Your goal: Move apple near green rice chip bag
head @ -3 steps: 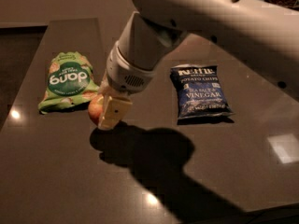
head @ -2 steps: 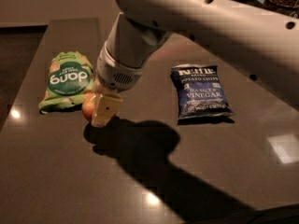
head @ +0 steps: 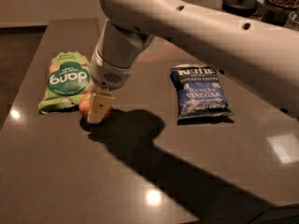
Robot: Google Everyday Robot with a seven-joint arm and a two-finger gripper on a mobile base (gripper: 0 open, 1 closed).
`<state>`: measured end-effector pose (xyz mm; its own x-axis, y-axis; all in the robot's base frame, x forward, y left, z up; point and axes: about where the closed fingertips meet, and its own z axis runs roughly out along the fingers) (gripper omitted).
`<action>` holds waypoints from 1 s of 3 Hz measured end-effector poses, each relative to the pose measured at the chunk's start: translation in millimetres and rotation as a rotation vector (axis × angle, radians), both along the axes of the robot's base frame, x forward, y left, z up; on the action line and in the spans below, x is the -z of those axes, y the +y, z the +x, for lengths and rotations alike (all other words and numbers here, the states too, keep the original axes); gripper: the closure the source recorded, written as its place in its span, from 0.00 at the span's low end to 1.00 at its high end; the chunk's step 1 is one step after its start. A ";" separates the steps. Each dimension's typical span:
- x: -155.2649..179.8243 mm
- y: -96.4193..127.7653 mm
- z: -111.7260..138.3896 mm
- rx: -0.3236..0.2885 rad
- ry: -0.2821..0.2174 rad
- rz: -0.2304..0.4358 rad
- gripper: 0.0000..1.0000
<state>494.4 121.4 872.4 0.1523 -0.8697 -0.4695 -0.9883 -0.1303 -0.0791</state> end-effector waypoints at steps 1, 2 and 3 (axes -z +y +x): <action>1.9 4.7 9.7 0.018 -0.013 -0.004 0.75; 1.6 5.8 8.1 0.014 -0.014 -0.005 0.44; 1.5 6.8 6.9 0.011 -0.015 -0.006 0.13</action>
Offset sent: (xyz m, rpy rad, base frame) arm 0.0089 0.0043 -0.0017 -0.0035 -0.0120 -0.0164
